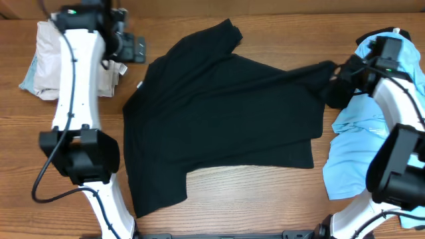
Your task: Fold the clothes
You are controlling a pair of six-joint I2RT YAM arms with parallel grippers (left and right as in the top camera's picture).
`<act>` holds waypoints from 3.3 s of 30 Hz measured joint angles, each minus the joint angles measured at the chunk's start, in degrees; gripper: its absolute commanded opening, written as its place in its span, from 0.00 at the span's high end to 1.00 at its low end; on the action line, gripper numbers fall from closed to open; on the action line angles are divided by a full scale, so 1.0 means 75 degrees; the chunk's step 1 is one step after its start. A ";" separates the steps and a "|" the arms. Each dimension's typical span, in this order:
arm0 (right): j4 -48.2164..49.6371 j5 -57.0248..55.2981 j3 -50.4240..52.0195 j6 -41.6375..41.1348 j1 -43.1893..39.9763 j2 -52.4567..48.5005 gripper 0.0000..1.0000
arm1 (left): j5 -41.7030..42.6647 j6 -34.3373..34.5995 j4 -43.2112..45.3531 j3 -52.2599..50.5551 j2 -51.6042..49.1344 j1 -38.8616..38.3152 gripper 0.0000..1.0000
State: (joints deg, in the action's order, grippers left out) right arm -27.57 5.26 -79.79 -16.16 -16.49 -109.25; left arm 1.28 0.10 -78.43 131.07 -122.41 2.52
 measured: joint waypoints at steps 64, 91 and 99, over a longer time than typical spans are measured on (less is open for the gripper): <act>-0.4316 0.2180 0.3302 -0.0318 0.0012 0.5555 0.08 | 0.0551 0.5598 0.3005 -1.2727 0.6292 -0.0239 0.06; -0.3914 0.1839 0.3305 -0.0291 0.0015 0.5531 0.09 | 0.0965 0.6239 0.3888 -1.3301 0.6289 -0.1897 0.43; -0.3812 0.1839 0.3305 -0.0289 0.0012 0.5531 0.09 | 0.0775 0.7093 0.3858 -1.3438 0.6292 -0.2970 0.71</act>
State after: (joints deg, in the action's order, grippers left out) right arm -56.16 19.05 -55.00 -18.33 -16.40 -67.77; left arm 7.09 53.30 -49.50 30.28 -75.22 -19.75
